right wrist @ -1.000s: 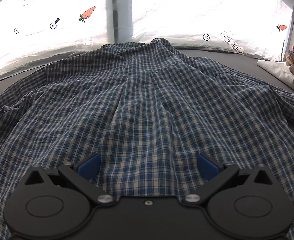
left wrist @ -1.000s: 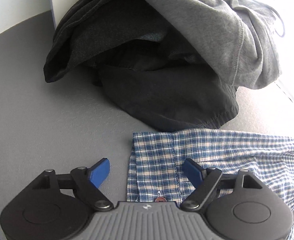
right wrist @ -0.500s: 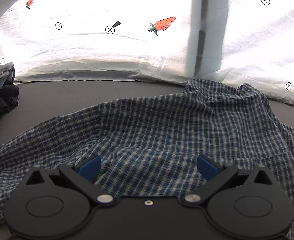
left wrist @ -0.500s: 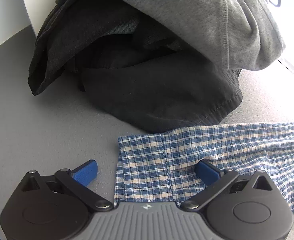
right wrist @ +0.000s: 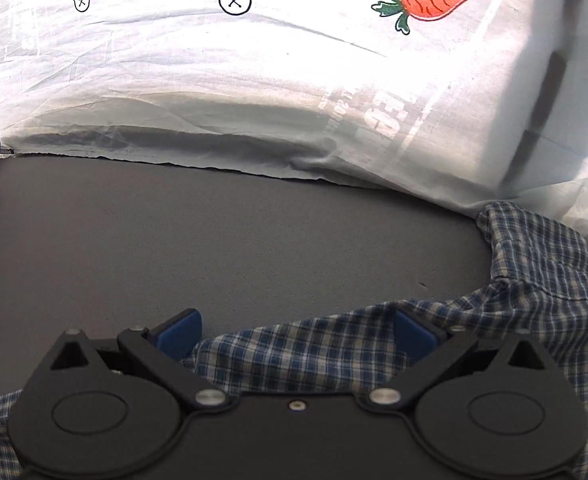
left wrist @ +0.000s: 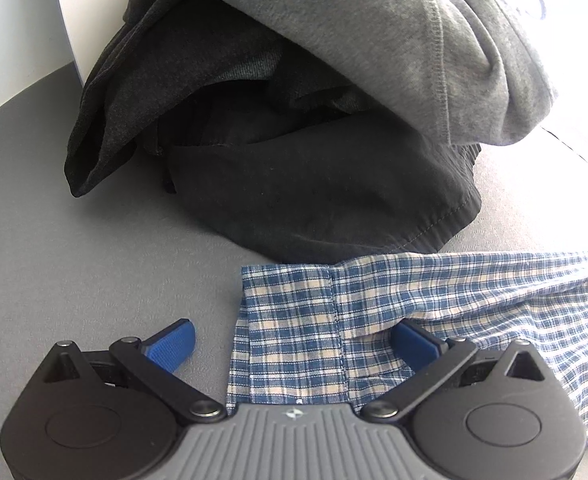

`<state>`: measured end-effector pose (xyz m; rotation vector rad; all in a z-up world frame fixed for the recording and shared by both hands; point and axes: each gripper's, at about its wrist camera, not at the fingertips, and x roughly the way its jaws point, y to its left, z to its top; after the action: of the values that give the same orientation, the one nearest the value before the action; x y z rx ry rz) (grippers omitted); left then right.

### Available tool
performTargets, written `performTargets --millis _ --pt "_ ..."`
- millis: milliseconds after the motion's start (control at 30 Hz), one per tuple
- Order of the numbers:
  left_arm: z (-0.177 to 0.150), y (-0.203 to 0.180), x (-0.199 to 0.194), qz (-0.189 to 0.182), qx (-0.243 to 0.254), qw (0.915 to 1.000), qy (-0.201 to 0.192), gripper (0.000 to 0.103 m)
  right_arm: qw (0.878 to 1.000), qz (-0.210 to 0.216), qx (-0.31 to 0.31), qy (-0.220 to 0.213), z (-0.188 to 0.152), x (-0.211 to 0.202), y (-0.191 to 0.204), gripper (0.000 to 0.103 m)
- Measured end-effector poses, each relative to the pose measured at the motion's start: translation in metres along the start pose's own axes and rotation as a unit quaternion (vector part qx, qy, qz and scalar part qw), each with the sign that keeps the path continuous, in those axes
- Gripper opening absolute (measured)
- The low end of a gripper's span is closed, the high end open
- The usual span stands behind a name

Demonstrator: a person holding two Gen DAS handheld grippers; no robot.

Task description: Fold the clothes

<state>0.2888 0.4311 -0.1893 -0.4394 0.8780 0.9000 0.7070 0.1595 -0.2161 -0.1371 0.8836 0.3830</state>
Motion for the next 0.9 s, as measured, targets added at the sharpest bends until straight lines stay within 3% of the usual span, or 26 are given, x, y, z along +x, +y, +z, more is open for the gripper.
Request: performTargets --millis 100,233,400,533,667,833,900 --pt "0.0 0.001 -0.001 -0.003 0.003 1.0 0.0 0.103 0.999 0.003 0.039 -0.028 -0.024 -0.039 -0.014 0.103" --pt "-0.007 0.001 -0.005 0.002 -0.003 0.9998 -0.018 0.103 0.996 -0.033 0.049 -0.063 -0.083 -0.106 -0.029 0.103" --pt "-0.017 0.002 -0.01 0.01 -0.013 0.9989 -0.045 0.103 0.993 -0.071 0.088 -0.027 -0.178 -0.158 -0.055 0.103" --pt "-0.02 -0.001 -0.011 0.008 -0.011 0.9986 -0.052 0.103 0.985 -0.117 0.126 -0.024 -0.243 -0.197 -0.065 0.103" --pt "-0.025 0.002 -0.012 0.009 -0.011 0.9977 -0.067 0.103 0.982 -0.131 0.121 -0.055 -0.274 -0.212 -0.063 0.103" --pt "-0.021 0.002 -0.01 0.004 -0.01 0.998 -0.062 0.103 0.978 -0.141 0.116 -0.097 -0.28 -0.207 -0.06 0.103" --pt "-0.017 0.003 -0.009 -0.01 -0.003 0.9985 -0.053 0.098 0.978 -0.14 0.115 -0.099 -0.279 -0.206 -0.061 0.103"
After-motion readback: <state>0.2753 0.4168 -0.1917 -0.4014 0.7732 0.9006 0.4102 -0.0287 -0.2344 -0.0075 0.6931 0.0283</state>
